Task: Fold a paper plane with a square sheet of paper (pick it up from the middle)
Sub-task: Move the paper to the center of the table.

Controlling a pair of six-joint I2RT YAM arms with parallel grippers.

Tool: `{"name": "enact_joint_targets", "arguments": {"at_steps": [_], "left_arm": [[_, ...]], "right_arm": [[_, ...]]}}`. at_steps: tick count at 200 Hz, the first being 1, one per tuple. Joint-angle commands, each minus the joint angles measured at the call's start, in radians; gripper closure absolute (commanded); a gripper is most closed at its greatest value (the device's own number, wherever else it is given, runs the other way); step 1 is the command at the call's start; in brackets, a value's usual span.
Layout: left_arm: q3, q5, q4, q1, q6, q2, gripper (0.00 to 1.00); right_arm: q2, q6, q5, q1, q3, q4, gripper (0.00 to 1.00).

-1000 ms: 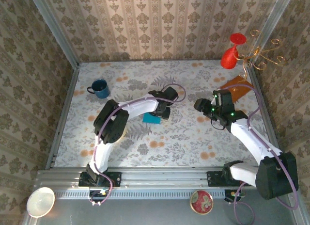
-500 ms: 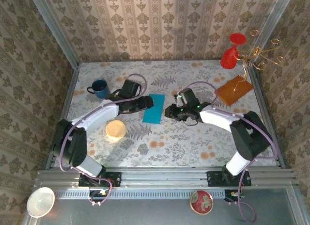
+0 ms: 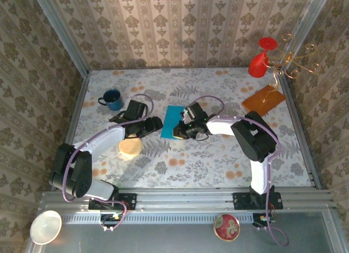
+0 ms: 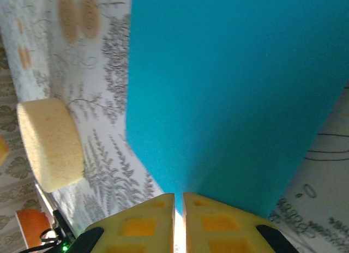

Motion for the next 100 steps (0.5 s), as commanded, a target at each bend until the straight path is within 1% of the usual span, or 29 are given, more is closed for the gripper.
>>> {"name": "enact_joint_targets", "arguments": {"at_steps": [1,50,100], "left_arm": [[-0.006,0.022,0.024,0.004,-0.015,0.013,0.33],[-0.013,0.05,0.05,0.004,-0.028,0.034,0.33],[-0.039,0.09,0.093,-0.02,-0.057,0.052,0.33]], "right_arm": [[0.026,-0.016,-0.018,-0.001,0.005,-0.03,0.86],[0.017,-0.076,-0.025,-0.025,-0.095,-0.053,0.86],[-0.082,-0.196,-0.088,-0.076,-0.256,-0.064,0.86]]}}
